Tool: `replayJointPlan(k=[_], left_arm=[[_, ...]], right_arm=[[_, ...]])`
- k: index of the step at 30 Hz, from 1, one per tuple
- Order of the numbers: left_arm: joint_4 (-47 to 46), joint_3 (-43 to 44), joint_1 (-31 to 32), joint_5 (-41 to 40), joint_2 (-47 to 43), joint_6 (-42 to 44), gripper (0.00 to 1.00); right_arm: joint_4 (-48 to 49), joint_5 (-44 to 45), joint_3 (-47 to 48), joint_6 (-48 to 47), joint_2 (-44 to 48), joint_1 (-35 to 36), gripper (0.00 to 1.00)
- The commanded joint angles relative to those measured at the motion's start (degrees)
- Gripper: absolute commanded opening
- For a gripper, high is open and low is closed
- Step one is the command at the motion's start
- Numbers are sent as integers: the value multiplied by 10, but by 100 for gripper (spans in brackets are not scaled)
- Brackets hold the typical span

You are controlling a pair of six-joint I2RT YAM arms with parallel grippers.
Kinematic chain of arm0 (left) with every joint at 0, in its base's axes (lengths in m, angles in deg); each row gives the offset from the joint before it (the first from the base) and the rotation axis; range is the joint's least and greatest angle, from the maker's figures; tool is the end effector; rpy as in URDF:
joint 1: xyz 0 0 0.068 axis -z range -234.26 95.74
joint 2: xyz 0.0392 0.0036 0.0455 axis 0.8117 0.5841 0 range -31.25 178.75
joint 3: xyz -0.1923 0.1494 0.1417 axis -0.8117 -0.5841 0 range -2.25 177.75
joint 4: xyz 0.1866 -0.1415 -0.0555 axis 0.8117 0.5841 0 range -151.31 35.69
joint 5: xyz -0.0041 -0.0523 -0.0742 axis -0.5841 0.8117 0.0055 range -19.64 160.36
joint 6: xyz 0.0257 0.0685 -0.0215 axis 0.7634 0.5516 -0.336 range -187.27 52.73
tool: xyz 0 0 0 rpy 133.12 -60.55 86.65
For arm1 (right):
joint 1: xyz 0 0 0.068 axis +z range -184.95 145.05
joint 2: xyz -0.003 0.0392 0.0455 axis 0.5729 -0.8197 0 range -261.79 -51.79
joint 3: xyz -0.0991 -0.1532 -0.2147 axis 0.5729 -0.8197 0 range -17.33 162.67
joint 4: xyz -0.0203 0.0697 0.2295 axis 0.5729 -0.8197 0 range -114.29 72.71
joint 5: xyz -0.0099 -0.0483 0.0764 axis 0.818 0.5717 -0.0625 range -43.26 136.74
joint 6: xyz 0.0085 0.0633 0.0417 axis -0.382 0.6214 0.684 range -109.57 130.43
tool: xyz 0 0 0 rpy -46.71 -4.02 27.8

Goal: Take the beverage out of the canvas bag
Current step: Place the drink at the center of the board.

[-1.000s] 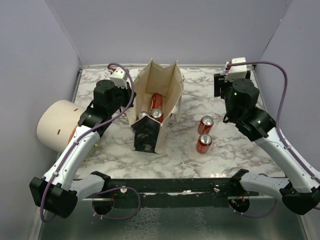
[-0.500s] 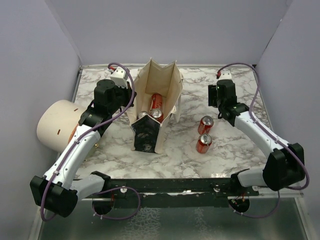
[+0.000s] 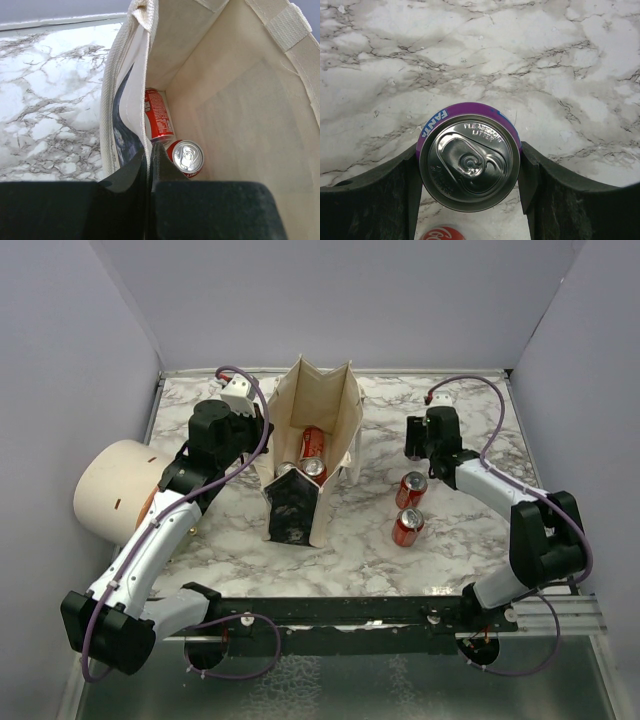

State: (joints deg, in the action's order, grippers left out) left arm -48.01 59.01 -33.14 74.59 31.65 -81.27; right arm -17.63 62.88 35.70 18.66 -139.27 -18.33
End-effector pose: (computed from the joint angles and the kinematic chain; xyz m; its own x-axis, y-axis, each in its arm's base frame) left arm 0.2348 -0.0958 0.3746 -0.3363 -0.1287 -0.9329 0.3549 0.9003 -0.2522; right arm 0.3284 0.0791 0.2323 -0.5491 -0.0205 -0.8355 0.0229 0.9990 -0.0395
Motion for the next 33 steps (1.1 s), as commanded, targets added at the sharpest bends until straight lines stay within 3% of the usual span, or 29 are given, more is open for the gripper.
replayJointPlan(k=[1,10,16,23,25,29,33], left_arm=[[-89,19,1,0,-9,0,0],[-91,25,1,11,2,4,0],[-94,32,1,17,8,7,0],[-78,39,1,24,1,20,0],[-80,32,1,23,-5,19,0],[-71,32,1,19,-4,9,0],[-76,35,1,22,0,13,0]], right_arm=[[75,-12,4,25,-12,-7,2],[45,-49,-11,21,-4,-7,2],[25,6,-20,22,-13,-7,2],[19,-40,-23,15,-18,-7,2],[15,-43,-31,20,-4,-7,15],[8,-22,-46,27,22,-7,50],[-2,-29,-31,15,30,-7,76]])
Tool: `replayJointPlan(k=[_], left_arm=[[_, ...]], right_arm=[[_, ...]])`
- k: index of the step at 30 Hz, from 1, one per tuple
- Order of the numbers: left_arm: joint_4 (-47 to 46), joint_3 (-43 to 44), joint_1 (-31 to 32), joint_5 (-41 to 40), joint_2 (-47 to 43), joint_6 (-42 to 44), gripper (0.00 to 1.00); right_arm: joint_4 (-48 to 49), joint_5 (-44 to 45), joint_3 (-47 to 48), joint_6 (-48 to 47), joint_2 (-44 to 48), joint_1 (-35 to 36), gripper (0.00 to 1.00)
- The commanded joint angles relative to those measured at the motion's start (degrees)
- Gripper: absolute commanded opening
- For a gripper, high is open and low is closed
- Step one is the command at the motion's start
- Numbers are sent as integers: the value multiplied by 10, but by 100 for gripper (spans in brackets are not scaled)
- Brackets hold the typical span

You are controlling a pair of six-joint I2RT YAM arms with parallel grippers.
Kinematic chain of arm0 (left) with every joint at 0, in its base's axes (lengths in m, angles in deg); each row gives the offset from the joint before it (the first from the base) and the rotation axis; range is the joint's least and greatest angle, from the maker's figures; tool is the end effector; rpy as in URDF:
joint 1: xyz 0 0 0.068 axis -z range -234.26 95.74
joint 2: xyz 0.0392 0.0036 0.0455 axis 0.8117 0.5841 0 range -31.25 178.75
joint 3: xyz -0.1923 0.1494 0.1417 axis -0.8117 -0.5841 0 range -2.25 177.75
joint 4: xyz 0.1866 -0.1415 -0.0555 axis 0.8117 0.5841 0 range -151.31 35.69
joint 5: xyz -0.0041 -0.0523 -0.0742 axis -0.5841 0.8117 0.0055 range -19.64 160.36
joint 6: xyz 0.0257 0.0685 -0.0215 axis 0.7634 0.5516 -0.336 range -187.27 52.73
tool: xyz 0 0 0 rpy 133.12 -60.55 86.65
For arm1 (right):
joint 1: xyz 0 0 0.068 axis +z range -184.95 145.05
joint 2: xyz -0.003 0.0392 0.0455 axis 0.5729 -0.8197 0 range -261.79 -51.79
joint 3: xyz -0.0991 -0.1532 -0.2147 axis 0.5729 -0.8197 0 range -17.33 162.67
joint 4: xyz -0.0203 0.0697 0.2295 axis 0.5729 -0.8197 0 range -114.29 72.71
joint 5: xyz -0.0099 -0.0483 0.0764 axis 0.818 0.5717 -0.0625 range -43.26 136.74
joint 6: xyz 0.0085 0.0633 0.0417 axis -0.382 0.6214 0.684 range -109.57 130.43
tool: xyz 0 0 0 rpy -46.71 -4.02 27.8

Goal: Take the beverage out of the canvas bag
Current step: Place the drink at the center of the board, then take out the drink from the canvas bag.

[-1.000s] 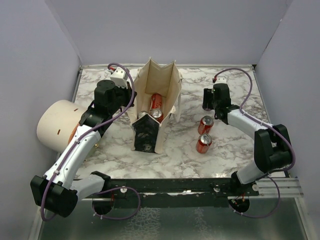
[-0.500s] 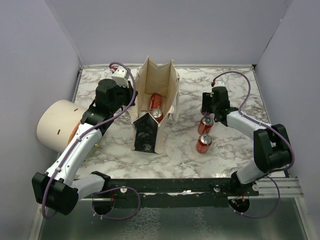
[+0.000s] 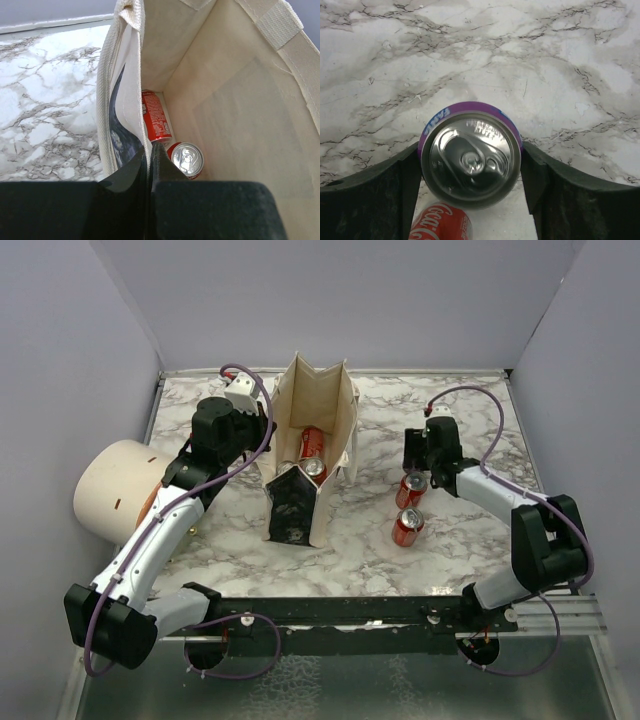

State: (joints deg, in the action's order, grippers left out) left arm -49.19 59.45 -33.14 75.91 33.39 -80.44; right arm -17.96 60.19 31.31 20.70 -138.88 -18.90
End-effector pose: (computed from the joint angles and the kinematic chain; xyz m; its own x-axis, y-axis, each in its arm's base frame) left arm 0.2421 -0.1002 0.3729 -0.3375 -0.1127 -0.9345 0.3787 0.8927 -0.2445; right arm 0.3156 0.0750 0.2085 -0.6136 0.0038 -0.7896 0.0142 0.9999 -0.0061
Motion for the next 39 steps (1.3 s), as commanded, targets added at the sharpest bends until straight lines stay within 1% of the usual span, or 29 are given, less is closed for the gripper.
replayJointPlan(k=[1,4,5,8,10,15,18,21,23,26,28,32,34,36,39], left_arm=[[-61,36,1,9,-15,7,0],[-57,42,1,14,-9,12,0],[-58,41,1,17,-9,13,0],[-60,38,0,20,-8,14,0],[-58,36,1,17,-10,15,0],[-75,22,1,10,-15,5,0],[-85,25,0,17,-11,6,0],[-106,26,1,15,-12,9,0],[-123,29,0,11,-11,12,0],[-143,40,0,19,-7,29,0],[-149,50,0,11,-1,39,0],[-165,65,0,-11,11,57,0],[-171,73,0,-15,18,62,0],[-176,83,0,-24,27,62,0],[-184,98,0,-34,37,62,0]], right_arm=[[-7,-6,22,-7,27,-1,82],[-26,-36,51,-26,34,-1,97],[-29,-46,55,-35,39,-1,100],[-48,-56,65,-41,60,-1,100],[-57,-87,74,-55,76,-1,100],[-107,-225,151,-85,101,-1,100],[-114,-312,210,-104,107,3,100],[-112,-406,267,-151,100,24,99],[-120,-436,308,-186,84,49,99],[-153,-457,374,-238,44,88,96],[-184,-458,408,-278,15,115,94],[-283,-413,447,-381,-33,197,92],[-326,-383,452,-423,-52,239,92],[-353,-376,444,-447,-60,271,92],[-354,-378,417,-466,-56,312,92]])
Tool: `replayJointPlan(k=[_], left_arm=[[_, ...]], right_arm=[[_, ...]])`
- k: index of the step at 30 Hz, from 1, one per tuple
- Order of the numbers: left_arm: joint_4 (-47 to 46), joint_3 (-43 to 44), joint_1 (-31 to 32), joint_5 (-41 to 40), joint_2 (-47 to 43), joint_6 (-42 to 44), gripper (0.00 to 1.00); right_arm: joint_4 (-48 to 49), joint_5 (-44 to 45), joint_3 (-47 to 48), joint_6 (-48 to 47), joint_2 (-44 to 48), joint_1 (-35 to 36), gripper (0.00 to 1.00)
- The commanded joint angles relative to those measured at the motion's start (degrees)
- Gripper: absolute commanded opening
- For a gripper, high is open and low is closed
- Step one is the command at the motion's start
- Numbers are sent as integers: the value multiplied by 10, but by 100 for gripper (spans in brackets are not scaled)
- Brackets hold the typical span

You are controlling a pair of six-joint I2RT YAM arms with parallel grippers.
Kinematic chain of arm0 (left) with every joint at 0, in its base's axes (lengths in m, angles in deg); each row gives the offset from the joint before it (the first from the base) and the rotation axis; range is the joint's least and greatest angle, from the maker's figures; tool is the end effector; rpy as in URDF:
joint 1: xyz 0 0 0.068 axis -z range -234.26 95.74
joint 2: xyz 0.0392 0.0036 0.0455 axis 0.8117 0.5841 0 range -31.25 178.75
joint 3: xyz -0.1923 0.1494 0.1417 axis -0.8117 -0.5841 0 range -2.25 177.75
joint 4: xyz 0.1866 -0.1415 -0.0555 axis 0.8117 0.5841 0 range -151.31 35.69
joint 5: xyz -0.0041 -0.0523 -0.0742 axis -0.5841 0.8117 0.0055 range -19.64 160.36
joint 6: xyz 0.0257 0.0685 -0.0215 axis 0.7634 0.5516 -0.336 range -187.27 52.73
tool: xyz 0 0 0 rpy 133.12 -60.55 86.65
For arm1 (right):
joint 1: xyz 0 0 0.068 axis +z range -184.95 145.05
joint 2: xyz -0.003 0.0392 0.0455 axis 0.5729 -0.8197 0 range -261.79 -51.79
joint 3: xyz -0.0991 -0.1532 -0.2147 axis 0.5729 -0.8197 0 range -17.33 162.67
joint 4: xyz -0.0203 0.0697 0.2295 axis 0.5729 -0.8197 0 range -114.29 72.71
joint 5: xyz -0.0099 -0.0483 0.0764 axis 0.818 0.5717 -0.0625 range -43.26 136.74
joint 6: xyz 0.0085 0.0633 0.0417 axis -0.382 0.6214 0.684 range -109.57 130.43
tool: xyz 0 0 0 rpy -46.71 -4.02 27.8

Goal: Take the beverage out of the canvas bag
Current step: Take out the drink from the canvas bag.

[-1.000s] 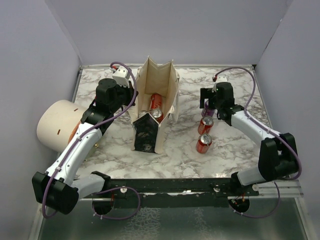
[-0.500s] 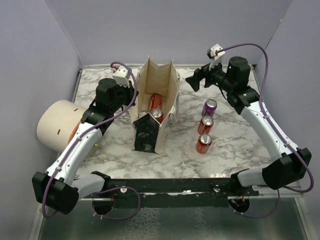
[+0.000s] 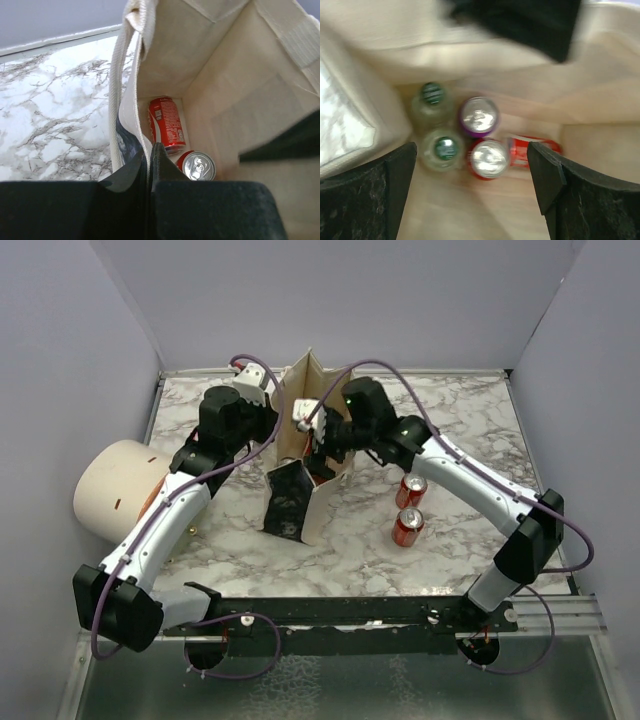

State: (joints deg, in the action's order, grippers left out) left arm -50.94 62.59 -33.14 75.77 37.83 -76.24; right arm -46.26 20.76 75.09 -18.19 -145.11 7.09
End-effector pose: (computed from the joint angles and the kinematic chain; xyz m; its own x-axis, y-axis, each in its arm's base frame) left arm 0.2616 -0.1075 0.3771 -0.3016 -0.0499 -0.9521 0.4016 0.8991 -0.1743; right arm 0.2589 0.2714 0.3770 0.0989 -0.4907 -0.8657 -0.9532 0.2030 -0.2240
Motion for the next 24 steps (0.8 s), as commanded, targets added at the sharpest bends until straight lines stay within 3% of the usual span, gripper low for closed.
replayJointPlan(k=[1,8,14,21,24], left_arm=[[-169,71,0,-34,-4,19,0],[-198,97,0,-6,15,-9,0],[-205,90,0,11,6,-42,0],[-199,64,0,37,-24,-58,0],[-208,56,0,41,-34,-69,0]], right_arm=[[-60,17,-30,-73,11,63,92],[50,18,-43,-6,-20,158,93],[196,61,-66,149,-46,185,98],[199,241,-144,106,39,181,100],[205,267,-167,83,83,166,100]])
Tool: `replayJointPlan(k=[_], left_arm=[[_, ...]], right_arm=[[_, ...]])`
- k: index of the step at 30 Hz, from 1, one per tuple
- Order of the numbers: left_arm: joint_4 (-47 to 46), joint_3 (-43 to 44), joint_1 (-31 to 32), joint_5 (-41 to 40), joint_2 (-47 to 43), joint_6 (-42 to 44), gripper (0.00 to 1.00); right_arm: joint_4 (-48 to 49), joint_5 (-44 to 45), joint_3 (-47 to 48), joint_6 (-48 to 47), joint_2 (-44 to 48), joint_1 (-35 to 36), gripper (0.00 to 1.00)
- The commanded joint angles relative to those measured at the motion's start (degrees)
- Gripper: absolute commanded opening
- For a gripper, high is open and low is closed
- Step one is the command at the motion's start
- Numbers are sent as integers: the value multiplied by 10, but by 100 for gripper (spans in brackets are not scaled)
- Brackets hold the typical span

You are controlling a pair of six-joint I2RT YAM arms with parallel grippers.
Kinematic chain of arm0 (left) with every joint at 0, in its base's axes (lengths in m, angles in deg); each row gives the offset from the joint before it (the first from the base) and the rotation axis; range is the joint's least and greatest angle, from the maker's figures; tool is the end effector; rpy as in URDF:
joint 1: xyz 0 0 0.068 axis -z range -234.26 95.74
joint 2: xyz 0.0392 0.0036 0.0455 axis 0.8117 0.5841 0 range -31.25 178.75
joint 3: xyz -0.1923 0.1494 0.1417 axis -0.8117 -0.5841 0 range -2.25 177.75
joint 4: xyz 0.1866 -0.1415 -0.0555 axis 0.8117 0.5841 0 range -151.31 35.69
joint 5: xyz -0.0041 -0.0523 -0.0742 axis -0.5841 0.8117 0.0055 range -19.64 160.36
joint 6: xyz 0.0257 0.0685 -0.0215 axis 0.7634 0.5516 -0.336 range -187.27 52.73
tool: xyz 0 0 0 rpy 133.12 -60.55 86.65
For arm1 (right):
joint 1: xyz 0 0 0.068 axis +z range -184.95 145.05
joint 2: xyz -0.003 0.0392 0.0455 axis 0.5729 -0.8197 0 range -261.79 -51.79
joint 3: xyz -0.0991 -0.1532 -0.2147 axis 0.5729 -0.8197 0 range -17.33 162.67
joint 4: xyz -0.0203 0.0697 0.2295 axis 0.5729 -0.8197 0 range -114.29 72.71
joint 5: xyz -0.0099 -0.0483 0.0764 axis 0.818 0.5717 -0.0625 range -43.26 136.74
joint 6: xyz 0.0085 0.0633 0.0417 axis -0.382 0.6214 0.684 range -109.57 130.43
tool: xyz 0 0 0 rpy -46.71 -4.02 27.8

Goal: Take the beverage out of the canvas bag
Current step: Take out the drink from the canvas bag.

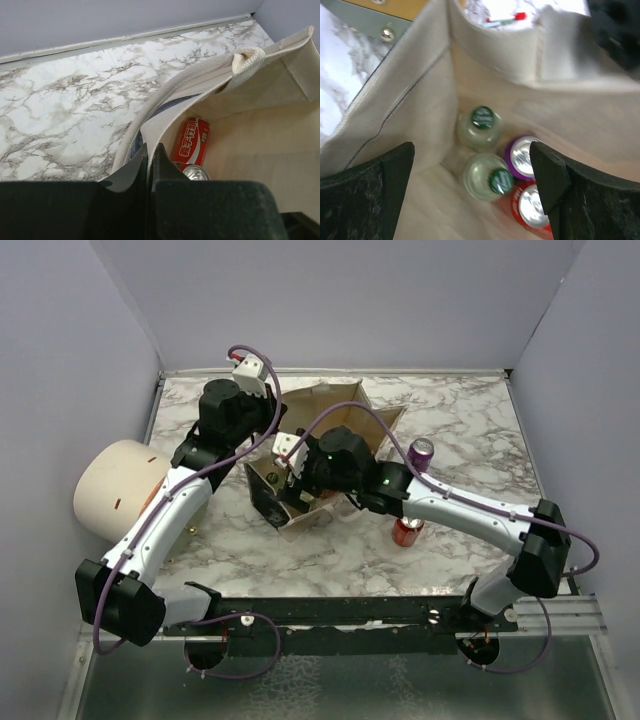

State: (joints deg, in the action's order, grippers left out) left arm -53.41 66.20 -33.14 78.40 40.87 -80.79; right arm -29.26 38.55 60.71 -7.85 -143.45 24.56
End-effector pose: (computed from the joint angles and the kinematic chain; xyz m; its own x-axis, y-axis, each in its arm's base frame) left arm 0.2741 -0.1155 0.3914 -0.2952 -0.1342 -0.9460 0.4273 0.8670 -0.2563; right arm 0.1865 0.3346 0.3329 0.0800 -0.4762 -0.8757 -0.9405 0.2550 -0.2246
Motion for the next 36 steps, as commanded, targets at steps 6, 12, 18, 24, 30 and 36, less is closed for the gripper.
replayJointPlan(k=[6,12,18,24,30,36], left_arm=[[-190,14,0,36,-73,-29,0],[-200,15,0,49,-71,-42,0],[-178,34,0,57,-67,-29,0],[-171,43,0,70,-67,-34,0],[-166,44,0,83,-68,-51,0],[-168,39,0,82,-73,-59,0]], right_arm=[[-7,81,28,-27,72,-52,100],[-57,149,60,77,22,-55,98],[-7,132,-1,162,30,-54,86],[-37,198,0,192,-8,-54,78],[-42,283,21,244,-63,-55,81],[-34,275,52,302,-109,-54,93]])
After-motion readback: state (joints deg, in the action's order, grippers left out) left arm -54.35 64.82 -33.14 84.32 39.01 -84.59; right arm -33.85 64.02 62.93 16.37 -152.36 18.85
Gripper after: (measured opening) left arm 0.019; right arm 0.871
